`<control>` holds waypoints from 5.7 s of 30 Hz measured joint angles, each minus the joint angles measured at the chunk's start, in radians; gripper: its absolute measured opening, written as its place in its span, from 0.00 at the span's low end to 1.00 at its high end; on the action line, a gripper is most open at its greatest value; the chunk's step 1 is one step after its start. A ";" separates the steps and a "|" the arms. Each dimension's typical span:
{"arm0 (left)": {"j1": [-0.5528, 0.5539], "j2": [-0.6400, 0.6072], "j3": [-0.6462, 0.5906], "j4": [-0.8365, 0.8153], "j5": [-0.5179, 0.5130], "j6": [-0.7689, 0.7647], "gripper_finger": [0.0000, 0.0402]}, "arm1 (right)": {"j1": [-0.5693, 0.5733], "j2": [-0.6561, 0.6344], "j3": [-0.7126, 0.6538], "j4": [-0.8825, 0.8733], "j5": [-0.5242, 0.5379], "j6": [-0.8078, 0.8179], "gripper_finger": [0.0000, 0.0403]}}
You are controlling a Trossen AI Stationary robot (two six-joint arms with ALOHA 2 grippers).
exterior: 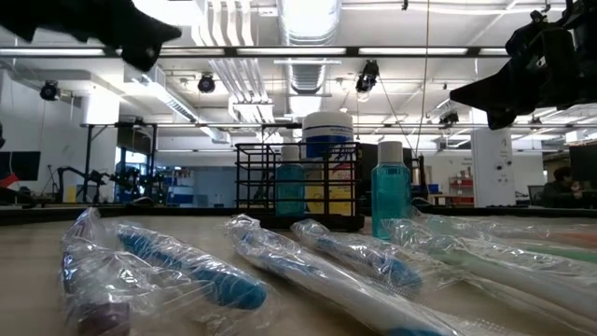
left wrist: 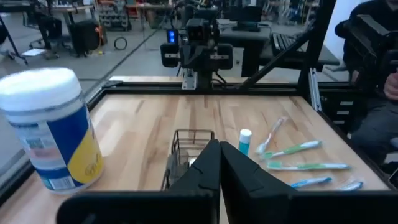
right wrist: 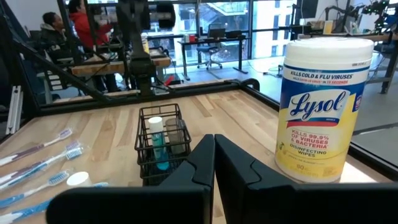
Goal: Pick & Place toothbrushing station
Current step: Put the mouthwash into the wire organizer
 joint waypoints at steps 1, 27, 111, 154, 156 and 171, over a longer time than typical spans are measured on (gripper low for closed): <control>0.000 -0.025 -0.044 0.030 0.000 0.001 0.01 | 0.000 0.000 0.000 0.000 0.000 0.001 0.02; 0.000 -0.244 -0.406 0.218 -0.048 -0.005 0.01 | 0.000 0.000 0.000 0.034 0.000 -0.030 0.02; 0.000 -0.245 -0.431 0.171 -0.152 0.087 0.03 | 0.254 1.532 1.466 -1.169 -0.182 0.358 0.47; 0.000 -0.245 -0.431 0.149 -0.152 0.085 0.03 | 0.260 1.550 1.368 -1.091 -0.156 0.362 0.41; 0.000 -0.245 -0.431 0.149 -0.152 0.085 0.03 | 0.260 1.550 1.368 -1.091 -0.156 0.364 0.40; 0.000 -0.245 -0.431 0.147 -0.152 0.084 0.03 | 0.263 1.550 1.368 -1.091 -0.164 0.345 0.28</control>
